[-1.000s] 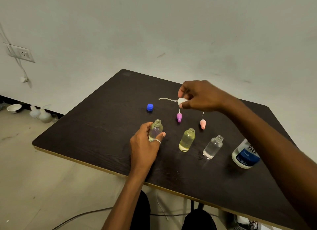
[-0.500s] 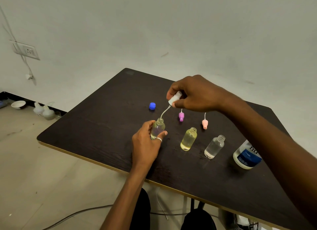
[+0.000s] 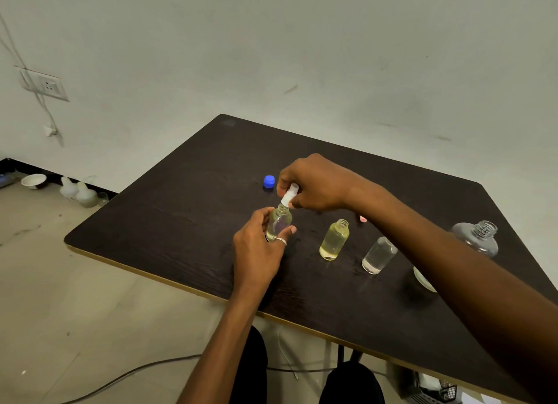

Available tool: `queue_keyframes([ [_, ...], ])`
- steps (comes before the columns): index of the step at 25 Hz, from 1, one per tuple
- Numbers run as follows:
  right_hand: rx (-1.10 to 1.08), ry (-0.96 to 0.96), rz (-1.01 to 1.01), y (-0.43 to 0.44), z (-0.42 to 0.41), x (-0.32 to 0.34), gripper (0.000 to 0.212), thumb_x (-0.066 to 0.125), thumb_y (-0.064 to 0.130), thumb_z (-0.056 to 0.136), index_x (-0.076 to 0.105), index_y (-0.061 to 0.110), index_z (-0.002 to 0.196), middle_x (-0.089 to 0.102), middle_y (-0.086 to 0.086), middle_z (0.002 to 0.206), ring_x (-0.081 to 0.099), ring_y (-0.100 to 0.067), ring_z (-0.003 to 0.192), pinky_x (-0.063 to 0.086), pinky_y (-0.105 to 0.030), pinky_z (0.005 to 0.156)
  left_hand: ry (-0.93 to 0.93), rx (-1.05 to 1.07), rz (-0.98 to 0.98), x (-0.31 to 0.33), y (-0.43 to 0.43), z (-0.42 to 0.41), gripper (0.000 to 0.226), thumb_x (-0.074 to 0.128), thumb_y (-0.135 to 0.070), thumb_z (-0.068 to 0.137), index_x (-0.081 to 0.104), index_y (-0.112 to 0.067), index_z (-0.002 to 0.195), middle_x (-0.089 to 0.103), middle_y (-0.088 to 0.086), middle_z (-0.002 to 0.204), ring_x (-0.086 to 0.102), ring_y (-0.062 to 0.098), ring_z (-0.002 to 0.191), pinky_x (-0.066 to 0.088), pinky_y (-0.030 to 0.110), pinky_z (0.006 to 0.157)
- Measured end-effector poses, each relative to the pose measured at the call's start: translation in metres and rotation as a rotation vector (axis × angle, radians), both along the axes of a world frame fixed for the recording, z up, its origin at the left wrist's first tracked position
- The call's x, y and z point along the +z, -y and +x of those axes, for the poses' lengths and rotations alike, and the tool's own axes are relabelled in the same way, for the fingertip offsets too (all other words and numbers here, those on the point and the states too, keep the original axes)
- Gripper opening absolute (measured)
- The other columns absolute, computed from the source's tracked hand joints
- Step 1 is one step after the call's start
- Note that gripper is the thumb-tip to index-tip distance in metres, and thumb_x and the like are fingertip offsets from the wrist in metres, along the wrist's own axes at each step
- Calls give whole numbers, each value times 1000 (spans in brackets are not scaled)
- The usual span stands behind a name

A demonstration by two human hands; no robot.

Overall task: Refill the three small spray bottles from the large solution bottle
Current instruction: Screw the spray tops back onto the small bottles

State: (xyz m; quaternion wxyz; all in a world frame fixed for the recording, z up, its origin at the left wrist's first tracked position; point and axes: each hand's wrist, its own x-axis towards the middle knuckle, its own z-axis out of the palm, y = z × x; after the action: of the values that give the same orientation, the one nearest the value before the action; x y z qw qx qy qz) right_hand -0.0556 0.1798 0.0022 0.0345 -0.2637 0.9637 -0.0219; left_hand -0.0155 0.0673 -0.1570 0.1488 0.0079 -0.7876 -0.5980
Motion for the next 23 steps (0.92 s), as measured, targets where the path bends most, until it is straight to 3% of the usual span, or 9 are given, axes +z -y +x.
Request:
queue_keyframes([
  [6, 23, 4, -7, 7, -2, -6, 23, 72, 7, 80, 74, 17, 101, 69, 3, 101, 59, -10, 84, 44, -23, 74, 9, -5, -11, 1, 1, 1, 54, 83, -33, 78, 60, -22, 125, 68, -8, 114, 64, 3, 97, 45, 7, 75],
  [13, 28, -5, 11, 9, -1, -10, 19, 74, 11, 80, 74, 16, 99, 68, 3, 99, 59, -10, 85, 41, -20, 73, 20, -5, -23, 1, 1, 1, 53, 82, -34, 79, 61, -23, 125, 68, -9, 113, 63, 4, 99, 49, 14, 80],
  [16, 4, -38, 41, 11, 0, -11, 17, 74, 24, 84, 73, 14, 98, 67, 3, 95, 57, -10, 81, 40, -20, 68, 24, 7, -36, 2, 0, 1, 53, 82, -33, 78, 61, -22, 125, 68, -8, 114, 63, 5, 103, 53, 22, 86],
  [19, -65, -69, 89, 13, 0, -13, 28, 67, 42, 88, 69, 13, 89, 65, 0, 81, 58, -14, 70, 35, -20, 55, 36, 8, -27, 4, 0, 1, 51, 83, -32, 78, 61, -24, 123, 66, -12, 109, 61, 1, 99, 47, 11, 79],
  [23, -172, -149, 157, 14, 6, -17, 55, 51, 63, 89, 40, 17, 61, 46, 1, 60, 45, -11, 53, 28, -23, 47, 34, 5, -41, 5, 0, 2, 48, 83, -34, 78, 62, -22, 120, 68, -11, 107, 61, 1, 94, 40, 2, 71],
])
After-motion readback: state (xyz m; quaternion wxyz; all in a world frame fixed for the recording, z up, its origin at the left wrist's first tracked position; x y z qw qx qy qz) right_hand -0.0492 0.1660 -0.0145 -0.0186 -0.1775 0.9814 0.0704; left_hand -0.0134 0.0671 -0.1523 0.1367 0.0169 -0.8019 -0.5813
